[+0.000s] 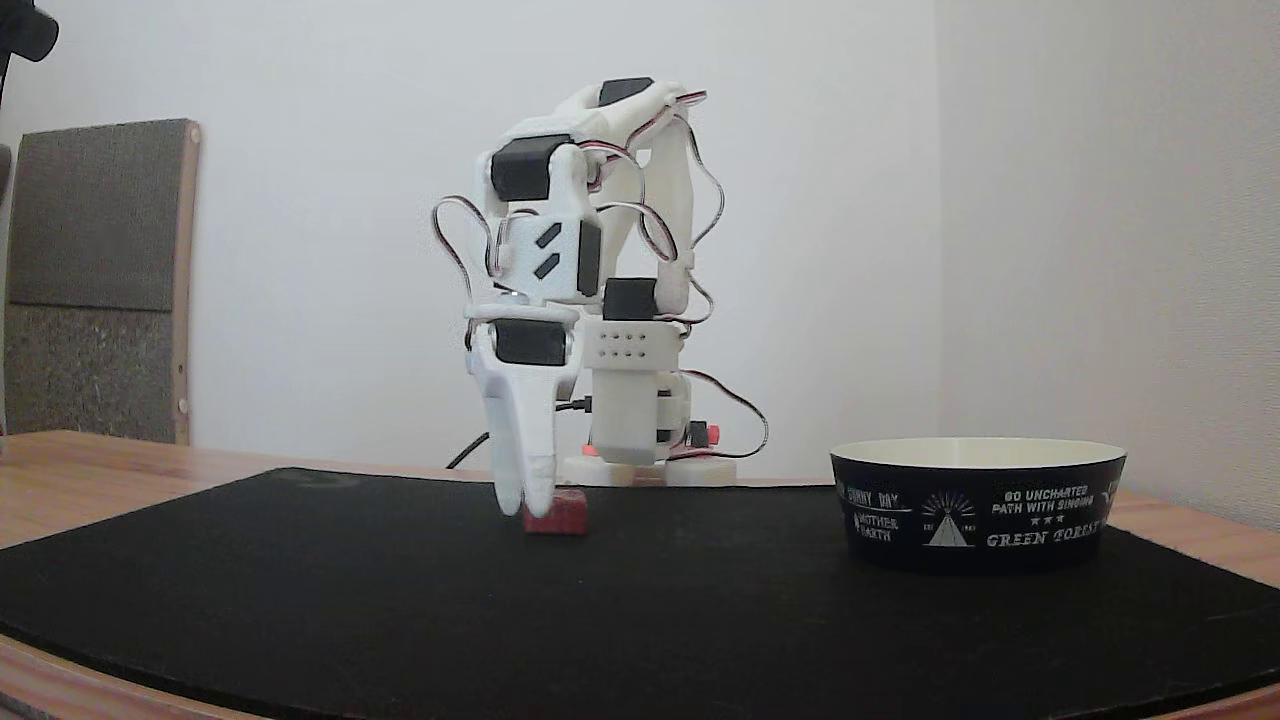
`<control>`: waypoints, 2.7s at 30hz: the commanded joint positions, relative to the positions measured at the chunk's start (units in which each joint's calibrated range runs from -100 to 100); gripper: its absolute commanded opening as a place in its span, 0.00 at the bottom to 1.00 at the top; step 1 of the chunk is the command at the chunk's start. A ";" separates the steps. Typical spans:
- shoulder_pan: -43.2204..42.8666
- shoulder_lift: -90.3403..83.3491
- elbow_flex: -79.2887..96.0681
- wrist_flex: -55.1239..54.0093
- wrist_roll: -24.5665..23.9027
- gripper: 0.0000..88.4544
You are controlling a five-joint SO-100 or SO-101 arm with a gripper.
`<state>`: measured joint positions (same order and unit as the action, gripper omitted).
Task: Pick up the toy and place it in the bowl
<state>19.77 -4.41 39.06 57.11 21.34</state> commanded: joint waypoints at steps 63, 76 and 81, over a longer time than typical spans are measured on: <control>-41.14 -16.72 -0.62 -21.30 -15.70 0.22; -34.11 -18.14 4.96 -21.55 -15.65 0.37; -22.99 -29.23 14.25 -21.80 -15.70 0.04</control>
<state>-9.70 -24.73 47.47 36.34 5.59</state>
